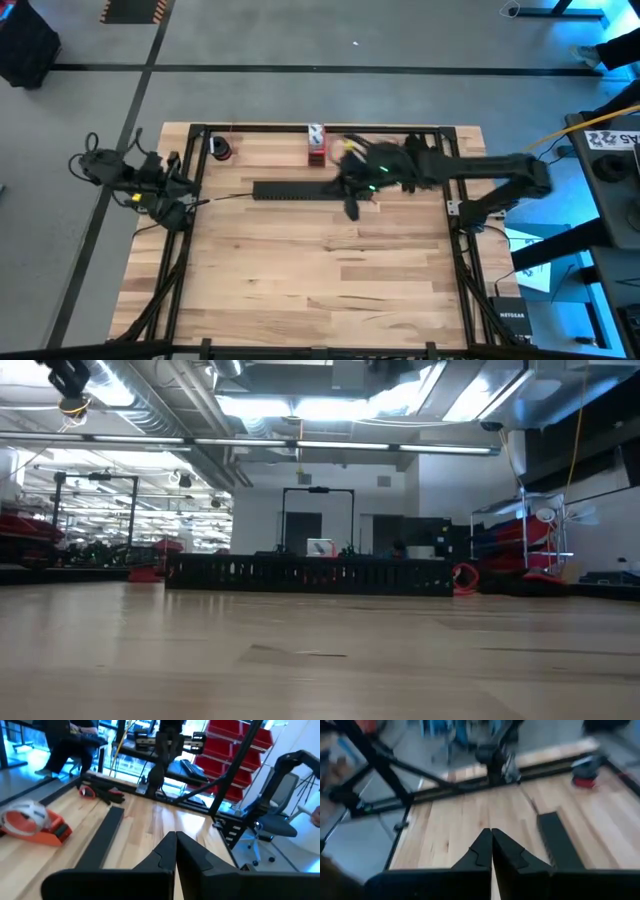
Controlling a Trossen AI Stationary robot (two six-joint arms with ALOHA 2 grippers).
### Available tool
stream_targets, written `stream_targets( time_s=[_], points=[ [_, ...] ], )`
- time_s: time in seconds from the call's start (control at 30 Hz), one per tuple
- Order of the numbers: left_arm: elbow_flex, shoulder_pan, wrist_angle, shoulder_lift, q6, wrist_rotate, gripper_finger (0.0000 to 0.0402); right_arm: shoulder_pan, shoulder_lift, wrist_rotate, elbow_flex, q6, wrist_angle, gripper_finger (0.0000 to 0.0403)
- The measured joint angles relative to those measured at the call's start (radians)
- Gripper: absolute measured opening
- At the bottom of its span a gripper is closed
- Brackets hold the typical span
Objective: Ziptie cables
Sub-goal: Return to Home Position
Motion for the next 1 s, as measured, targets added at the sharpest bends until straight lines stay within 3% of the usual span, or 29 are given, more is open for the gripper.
stream_targets(
  time_s=[0.13, 0.27, 0.43, 0.63, 1.0],
  points=[
    [-0.052, 0.000, -0.023, -0.022, -0.051, -0.002, 0.0006, 0.042, -0.207, 0.133, -0.327, 0.096, 0.192, 0.0005],
    [-0.076, 0.000, -0.051, -0.020, -0.063, -0.002, 0.0007, 0.051, -0.339, 0.116, -0.532, 0.196, 0.216, 0.0005],
    [-0.075, 0.000, -0.043, -0.016, -0.060, -0.003, 0.0008, 0.061, -0.380, 0.122, -0.648, 0.309, 0.332, 0.0005],
    [-0.078, 0.000, -0.022, -0.017, -0.028, -0.006, 0.0008, 0.052, -0.401, -0.011, -0.713, 0.182, 0.403, 0.0005],
    [-0.078, 0.000, -0.021, -0.018, -0.026, -0.006, 0.0008, 0.052, -0.666, 0.126, -1.066, 0.127, 0.788, 0.0005]
  ],
)
